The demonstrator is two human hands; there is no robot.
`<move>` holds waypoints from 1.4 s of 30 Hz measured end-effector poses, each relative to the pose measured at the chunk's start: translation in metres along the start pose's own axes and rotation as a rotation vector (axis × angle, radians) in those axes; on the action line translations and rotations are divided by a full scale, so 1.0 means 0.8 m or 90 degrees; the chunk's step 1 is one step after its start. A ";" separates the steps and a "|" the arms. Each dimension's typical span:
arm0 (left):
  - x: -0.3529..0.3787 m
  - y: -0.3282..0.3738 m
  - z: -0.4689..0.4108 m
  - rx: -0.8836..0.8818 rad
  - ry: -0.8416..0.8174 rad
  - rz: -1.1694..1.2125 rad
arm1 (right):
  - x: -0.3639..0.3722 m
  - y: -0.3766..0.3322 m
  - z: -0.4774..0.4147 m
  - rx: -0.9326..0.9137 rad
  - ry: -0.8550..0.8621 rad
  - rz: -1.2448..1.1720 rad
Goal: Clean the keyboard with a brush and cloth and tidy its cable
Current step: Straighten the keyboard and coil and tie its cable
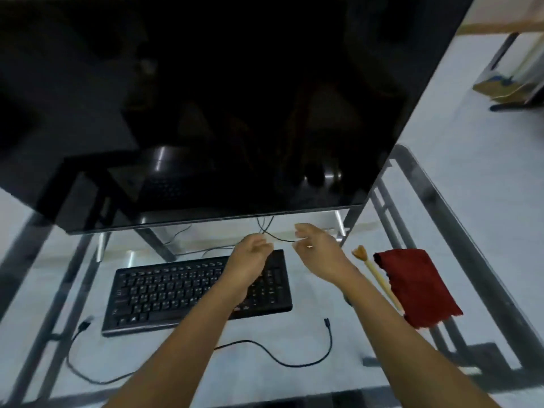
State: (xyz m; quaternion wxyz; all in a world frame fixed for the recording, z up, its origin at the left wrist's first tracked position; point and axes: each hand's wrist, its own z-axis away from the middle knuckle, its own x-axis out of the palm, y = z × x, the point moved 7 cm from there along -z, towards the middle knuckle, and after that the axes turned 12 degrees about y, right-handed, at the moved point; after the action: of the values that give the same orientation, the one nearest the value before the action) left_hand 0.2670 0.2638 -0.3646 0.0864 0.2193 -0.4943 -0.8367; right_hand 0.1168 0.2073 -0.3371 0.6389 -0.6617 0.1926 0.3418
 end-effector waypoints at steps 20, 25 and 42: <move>-0.330 -0.177 -0.010 0.175 0.086 -0.310 | 0.141 0.001 0.098 0.097 0.000 0.101; -0.333 -0.200 -0.021 0.154 0.141 -0.306 | 0.144 0.008 0.089 0.077 0.012 0.104; -0.361 -0.178 -0.132 0.182 0.299 -0.276 | 0.175 -0.017 -0.017 0.074 0.144 0.114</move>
State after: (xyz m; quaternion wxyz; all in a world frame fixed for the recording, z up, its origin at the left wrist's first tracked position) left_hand 0.5813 0.3558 -0.4505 -0.0138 0.5156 -0.5151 -0.6846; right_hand 0.2263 0.2212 -0.4258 0.6172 -0.6382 0.3407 0.3093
